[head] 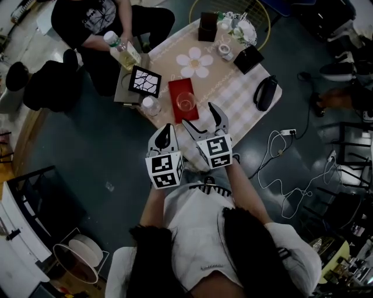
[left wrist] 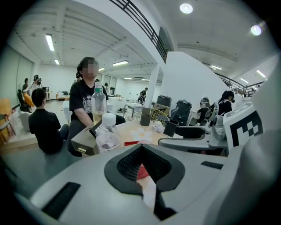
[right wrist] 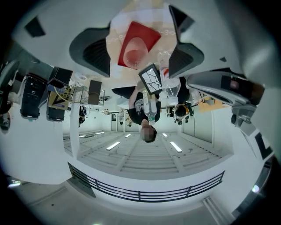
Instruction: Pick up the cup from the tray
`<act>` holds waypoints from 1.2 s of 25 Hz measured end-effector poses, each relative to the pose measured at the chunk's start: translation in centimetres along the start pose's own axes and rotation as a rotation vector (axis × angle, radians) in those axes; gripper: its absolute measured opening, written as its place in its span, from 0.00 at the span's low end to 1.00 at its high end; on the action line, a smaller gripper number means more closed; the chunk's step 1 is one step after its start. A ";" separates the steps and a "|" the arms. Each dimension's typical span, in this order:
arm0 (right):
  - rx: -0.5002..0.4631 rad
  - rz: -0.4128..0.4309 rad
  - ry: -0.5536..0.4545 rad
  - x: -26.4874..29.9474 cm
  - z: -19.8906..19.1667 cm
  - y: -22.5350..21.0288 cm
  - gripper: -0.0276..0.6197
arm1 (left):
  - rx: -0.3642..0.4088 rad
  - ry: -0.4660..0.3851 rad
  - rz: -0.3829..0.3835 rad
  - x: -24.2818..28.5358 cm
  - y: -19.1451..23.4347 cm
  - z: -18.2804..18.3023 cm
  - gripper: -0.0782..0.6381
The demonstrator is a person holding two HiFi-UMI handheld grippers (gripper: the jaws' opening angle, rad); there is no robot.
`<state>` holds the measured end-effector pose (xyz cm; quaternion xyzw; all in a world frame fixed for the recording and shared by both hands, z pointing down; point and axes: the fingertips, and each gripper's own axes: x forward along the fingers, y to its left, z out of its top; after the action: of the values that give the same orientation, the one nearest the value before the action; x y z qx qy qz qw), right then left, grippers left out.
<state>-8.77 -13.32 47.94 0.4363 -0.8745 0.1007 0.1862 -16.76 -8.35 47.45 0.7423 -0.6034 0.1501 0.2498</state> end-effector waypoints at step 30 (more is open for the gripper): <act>-0.012 0.052 0.123 12.2 -7.6 -0.5 0.69 | -0.066 0.165 0.080 5.2 3.1 -5.1 0.12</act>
<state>-13.27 -19.93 59.93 0.4055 -0.8730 0.1268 0.2397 -18.17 -10.27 55.01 0.6941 -0.6145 0.2007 0.3168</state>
